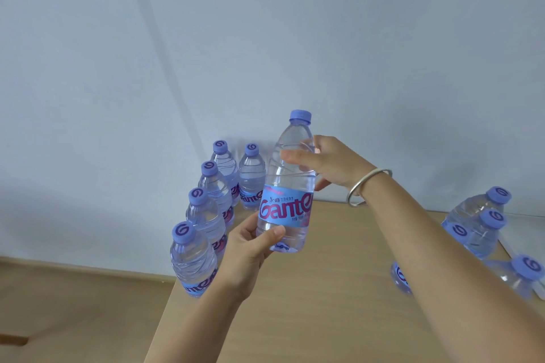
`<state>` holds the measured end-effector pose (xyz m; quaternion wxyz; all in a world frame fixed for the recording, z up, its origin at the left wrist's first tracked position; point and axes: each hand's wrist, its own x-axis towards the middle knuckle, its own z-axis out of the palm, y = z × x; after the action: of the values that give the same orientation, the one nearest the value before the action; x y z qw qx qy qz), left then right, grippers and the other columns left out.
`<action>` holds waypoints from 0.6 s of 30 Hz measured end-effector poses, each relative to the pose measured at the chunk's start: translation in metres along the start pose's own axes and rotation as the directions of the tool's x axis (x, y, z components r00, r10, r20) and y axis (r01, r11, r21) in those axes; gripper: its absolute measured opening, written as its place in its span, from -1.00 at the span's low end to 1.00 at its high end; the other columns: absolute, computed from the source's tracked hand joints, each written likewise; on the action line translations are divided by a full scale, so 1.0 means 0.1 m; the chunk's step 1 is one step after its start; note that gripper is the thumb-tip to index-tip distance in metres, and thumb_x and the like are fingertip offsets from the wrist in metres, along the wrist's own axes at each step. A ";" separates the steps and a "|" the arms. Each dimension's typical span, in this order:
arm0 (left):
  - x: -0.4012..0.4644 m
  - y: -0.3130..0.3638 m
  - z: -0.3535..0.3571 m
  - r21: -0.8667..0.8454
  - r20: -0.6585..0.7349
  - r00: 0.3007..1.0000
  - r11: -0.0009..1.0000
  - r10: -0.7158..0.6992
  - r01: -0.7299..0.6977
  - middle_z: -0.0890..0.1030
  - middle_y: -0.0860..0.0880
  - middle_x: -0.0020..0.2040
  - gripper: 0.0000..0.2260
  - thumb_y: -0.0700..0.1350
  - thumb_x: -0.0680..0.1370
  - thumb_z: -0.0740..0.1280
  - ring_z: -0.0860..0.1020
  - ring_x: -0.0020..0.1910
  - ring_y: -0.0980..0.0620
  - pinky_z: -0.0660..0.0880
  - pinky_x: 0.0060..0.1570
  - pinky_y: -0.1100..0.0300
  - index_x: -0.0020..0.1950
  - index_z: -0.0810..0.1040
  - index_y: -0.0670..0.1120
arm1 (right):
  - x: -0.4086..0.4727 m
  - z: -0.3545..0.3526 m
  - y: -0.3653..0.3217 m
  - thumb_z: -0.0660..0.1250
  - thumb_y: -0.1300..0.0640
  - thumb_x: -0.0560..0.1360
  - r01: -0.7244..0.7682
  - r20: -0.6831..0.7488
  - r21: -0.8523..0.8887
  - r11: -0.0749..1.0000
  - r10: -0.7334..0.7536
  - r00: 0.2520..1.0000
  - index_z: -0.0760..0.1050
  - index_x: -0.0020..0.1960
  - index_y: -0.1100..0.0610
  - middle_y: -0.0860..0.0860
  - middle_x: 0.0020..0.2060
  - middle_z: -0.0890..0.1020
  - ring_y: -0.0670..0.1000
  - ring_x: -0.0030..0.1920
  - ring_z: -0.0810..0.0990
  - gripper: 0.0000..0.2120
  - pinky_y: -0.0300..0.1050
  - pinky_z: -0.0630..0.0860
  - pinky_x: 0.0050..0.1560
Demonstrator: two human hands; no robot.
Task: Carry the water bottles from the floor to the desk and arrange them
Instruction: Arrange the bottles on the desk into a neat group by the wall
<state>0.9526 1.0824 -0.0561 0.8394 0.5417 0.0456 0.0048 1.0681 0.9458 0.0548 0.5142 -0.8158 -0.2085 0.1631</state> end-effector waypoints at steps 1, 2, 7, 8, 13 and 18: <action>0.01 -0.02 -0.03 0.017 -0.012 1.000 1.000 -0.002 0.002 0.68 -0.12 -0.08 -0.52 -0.04 0.18 0.49 0.64 -0.10 -0.02 0.57 -0.08 0.15 0.05 0.59 -0.18 | 0.01 0.01 0.02 0.41 -0.09 0.40 -0.009 -0.023 0.006 1.000 0.009 1.000 0.48 -0.18 -0.03 -0.12 -0.24 0.56 -0.14 -0.20 0.58 -0.83 -0.20 0.59 -0.33; 0.02 -0.05 -0.06 0.031 -0.028 1.000 0.999 -0.008 0.008 0.68 -0.14 -0.06 -0.51 -0.04 0.18 0.49 0.63 -0.07 -0.04 0.57 -0.01 0.11 0.07 0.59 -0.18 | 0.02 0.04 0.03 0.43 -0.04 0.40 -0.015 -0.037 0.029 0.999 0.016 0.999 0.46 -0.20 -0.02 -0.13 -0.25 0.54 -0.16 -0.23 0.57 -0.83 -0.25 0.57 -0.37; 0.04 -0.26 -0.20 0.276 -0.207 0.978 0.957 -0.030 0.088 0.68 -0.02 0.05 -0.50 -0.01 0.27 0.47 0.62 0.06 0.04 0.49 0.16 0.13 0.21 0.56 -0.05 | 0.14 0.34 0.27 0.54 -0.07 0.27 -0.050 -0.116 -0.061 0.997 0.043 0.992 0.47 -0.17 0.05 -0.08 -0.25 0.56 -0.07 -0.22 0.58 -0.68 -0.08 0.56 -0.14; 0.03 -0.34 -0.21 0.335 -0.280 0.959 0.934 -0.031 0.128 0.66 0.01 0.10 -0.51 -0.06 0.33 0.45 0.59 0.09 0.10 0.48 0.19 0.13 0.25 0.53 -0.02 | 0.18 0.42 0.34 0.55 -0.13 0.21 -0.060 -0.137 -0.119 0.991 0.043 0.990 0.49 -0.11 0.12 -0.02 -0.24 0.57 0.01 -0.19 0.58 -0.57 -0.01 0.54 -0.08; 0.02 -0.61 -0.17 0.388 -0.428 0.896 0.871 -0.119 0.301 0.43 0.09 0.24 -0.38 -0.27 0.48 0.36 0.38 0.24 0.14 0.30 0.25 0.20 0.49 0.21 -0.09 | 0.29 0.78 0.58 0.53 -0.16 0.22 -0.120 -0.223 -0.228 0.966 0.068 0.972 0.42 0.11 0.11 0.00 0.01 0.59 0.05 0.02 0.55 -0.40 -0.06 0.49 0.03; 0.23 -0.63 -0.25 0.363 -0.426 0.887 0.865 -0.178 0.347 0.41 0.10 0.22 -0.41 -0.26 0.50 0.31 0.34 0.09 0.17 0.28 0.07 0.24 0.49 0.20 -0.05 | 0.45 0.96 0.67 0.54 -0.12 0.24 -0.157 -0.235 -0.232 0.960 0.102 0.967 0.39 0.15 0.09 -0.06 -0.05 0.53 0.03 0.01 0.56 -0.39 -0.17 0.41 -0.09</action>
<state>0.9710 1.0806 -0.1255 0.6670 0.6898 0.2810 -0.0175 1.0721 1.0173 -0.0481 0.4158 -0.8988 -0.1149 0.0778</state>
